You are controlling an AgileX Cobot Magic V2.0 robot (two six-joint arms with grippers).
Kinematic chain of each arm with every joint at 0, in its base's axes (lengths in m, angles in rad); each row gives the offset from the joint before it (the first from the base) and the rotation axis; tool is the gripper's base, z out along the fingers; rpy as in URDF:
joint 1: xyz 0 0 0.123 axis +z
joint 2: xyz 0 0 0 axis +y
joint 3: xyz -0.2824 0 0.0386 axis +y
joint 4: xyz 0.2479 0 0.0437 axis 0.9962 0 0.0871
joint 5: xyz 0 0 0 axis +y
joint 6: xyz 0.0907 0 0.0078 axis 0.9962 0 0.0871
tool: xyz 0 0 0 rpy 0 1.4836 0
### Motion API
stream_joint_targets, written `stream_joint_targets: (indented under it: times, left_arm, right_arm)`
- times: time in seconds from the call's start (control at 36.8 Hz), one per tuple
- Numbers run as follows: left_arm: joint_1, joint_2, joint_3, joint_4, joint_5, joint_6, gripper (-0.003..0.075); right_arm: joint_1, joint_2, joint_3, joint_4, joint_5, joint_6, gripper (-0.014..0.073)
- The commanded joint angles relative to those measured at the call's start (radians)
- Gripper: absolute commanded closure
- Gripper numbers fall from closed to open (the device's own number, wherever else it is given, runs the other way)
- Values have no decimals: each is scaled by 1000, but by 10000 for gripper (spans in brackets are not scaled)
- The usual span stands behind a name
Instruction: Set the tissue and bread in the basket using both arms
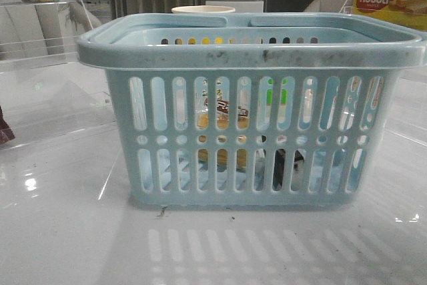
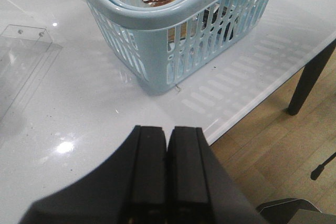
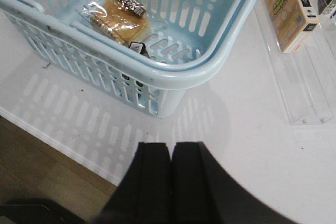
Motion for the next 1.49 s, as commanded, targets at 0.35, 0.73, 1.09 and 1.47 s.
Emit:
stream_joint_targets:
  times: [0.35, 0.73, 1.09, 1.47]
  left_arm:
    - [-7, 5, -29, -11, -77, 0, 629]
    - [143, -135, 75, 30, -253, 0, 629]
    - [388, -383, 466, 22, -662, 0, 629]
    - [571, -475, 625, 22, -790, 0, 629]
  right_arm:
    - [1, 0, -25, -3, -60, -9, 540]
    - [1, 0, -25, -3, -60, -9, 540]
    - [1, 0, -25, -3, -60, -9, 540]
    - [1, 0, -25, -3, -60, -9, 540]
